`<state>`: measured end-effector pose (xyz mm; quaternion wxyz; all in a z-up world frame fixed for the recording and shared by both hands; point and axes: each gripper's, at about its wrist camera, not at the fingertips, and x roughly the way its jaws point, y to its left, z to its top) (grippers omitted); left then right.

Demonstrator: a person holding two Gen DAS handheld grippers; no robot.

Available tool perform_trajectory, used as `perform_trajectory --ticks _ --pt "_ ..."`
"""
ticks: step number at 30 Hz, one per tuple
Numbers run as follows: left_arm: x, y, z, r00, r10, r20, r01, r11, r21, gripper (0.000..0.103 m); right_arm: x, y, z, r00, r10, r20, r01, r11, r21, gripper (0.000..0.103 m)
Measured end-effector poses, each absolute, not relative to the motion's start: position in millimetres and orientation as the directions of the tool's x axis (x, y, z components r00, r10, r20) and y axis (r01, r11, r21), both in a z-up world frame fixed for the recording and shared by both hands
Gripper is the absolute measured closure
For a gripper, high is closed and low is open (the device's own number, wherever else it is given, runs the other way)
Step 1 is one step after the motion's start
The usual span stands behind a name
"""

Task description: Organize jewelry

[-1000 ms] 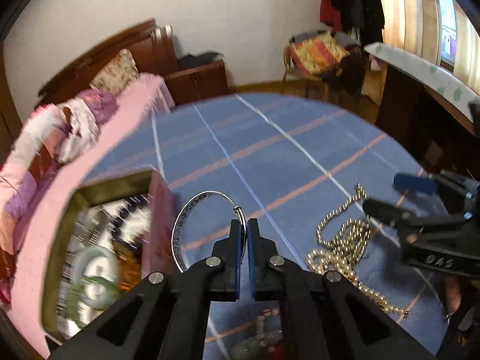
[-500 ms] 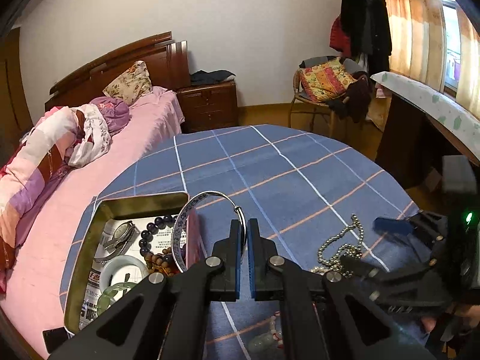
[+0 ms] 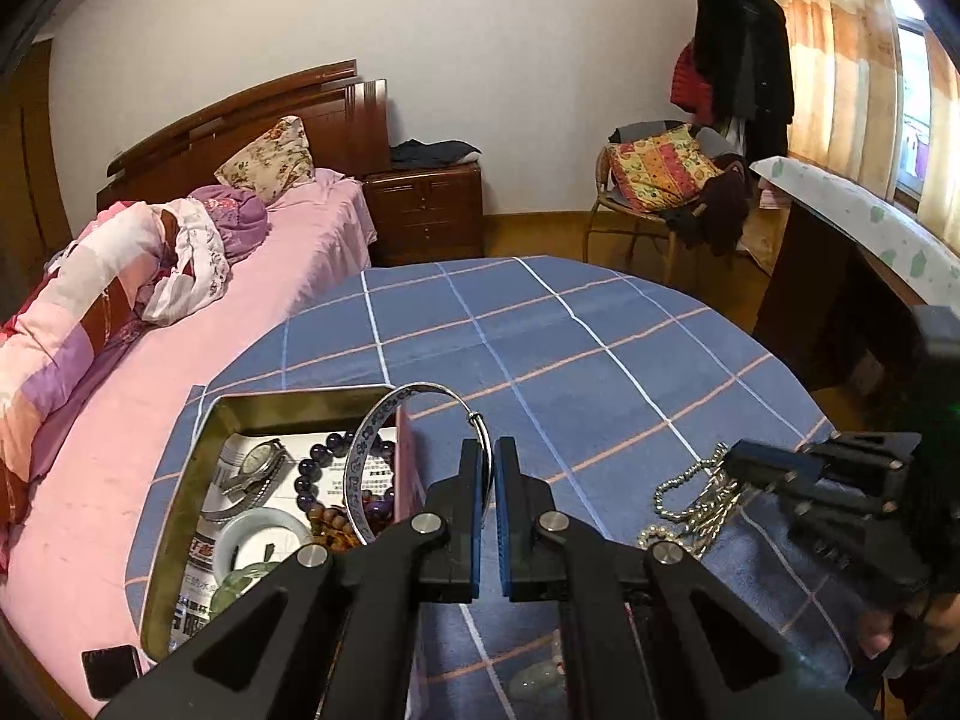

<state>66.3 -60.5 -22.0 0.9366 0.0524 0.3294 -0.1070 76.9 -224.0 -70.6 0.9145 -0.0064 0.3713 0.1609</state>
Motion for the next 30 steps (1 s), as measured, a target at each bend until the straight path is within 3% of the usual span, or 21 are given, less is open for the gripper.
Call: perform_trajectory --ticks 13,30 --pt "63 -45 3 0.792 -0.152 -0.592 0.21 0.977 0.031 0.1 75 -211 -26 0.754 0.304 -0.582 -0.31 0.946 0.092 0.095" --pt "64 22 30 0.83 -0.058 -0.555 0.11 0.992 0.061 0.1 87 -140 30 0.775 0.391 -0.497 -0.447 0.895 0.007 0.095"
